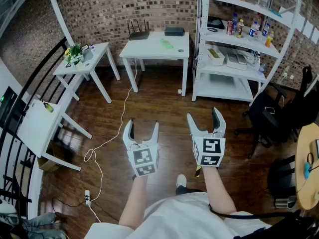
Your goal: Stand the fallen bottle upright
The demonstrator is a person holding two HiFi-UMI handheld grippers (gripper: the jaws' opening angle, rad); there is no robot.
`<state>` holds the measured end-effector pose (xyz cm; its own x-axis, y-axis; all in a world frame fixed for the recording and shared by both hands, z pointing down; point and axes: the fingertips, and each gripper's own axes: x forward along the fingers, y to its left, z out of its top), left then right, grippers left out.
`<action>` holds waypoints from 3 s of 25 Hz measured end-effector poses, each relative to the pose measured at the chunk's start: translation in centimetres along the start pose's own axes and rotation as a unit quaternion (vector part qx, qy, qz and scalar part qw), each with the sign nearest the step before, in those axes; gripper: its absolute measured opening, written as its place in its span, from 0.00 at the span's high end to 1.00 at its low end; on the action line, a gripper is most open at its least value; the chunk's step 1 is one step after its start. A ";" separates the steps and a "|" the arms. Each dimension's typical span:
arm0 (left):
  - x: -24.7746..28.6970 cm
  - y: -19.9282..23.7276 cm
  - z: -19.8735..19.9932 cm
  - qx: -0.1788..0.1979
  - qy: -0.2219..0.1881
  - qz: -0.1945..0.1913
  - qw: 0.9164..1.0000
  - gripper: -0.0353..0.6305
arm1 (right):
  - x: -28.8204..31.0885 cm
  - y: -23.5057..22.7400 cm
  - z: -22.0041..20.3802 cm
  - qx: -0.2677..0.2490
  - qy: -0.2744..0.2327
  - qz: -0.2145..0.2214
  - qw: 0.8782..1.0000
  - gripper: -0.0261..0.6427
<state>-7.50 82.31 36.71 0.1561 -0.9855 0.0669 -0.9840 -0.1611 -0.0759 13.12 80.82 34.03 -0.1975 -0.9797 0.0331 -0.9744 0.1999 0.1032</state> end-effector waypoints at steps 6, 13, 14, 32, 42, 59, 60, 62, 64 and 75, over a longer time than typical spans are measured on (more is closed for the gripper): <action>8.3 2.5 1.6 -0.011 -0.020 0.043 0.999 0.44 | 8.6 -2.5 0.8 0.003 -0.023 0.027 0.999 0.54; 18.5 7.2 -0.8 -0.041 0.023 0.052 0.998 0.49 | 20.2 -1.9 -5.4 0.013 0.039 0.068 0.997 0.54; 20.7 7.7 -1.0 -0.037 0.020 0.044 0.998 0.49 | 22.1 -1.7 -5.7 0.013 0.040 0.070 0.997 0.54; 59.2 17.3 -1.1 -0.031 0.021 -0.079 0.996 0.51 | 58.7 -0.5 -5.9 0.017 0.077 0.076 0.994 0.54; 82.1 17.0 -2.1 -0.014 0.055 -0.089 0.994 0.52 | 82.0 -8.7 -8.2 0.052 0.080 0.086 0.992 0.54; 112.0 16.0 -4.0 -0.022 0.080 -0.158 0.984 0.52 | 110.0 -14.5 -13.7 0.060 0.158 0.118 0.979 0.54; 113.7 16.5 -3.9 -0.013 0.077 -0.160 0.984 0.52 | 111.7 -14.6 -13.3 0.053 0.158 0.118 0.979 0.54; 116.9 17.4 -3.7 -0.014 0.072 -0.167 0.983 0.52 | 115.2 -14.9 -12.4 0.041 0.158 0.116 0.980 0.54; 120.0 18.3 -3.7 -0.021 0.073 -0.179 0.981 0.52 | 118.3 -15.0 -12.4 0.042 0.178 0.111 0.977 0.54; 128.5 20.6 -11.6 -0.040 0.167 -0.187 0.967 0.52 | 123.7 -12.1 -26.0 0.127 0.390 0.159 0.898 0.54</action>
<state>-8.68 -46.99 55.28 0.4788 -0.7845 0.3940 -0.8699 -0.4844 0.0927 3.31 -42.54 62.68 -0.4314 -0.5474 0.7171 -0.8945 0.3628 -0.2612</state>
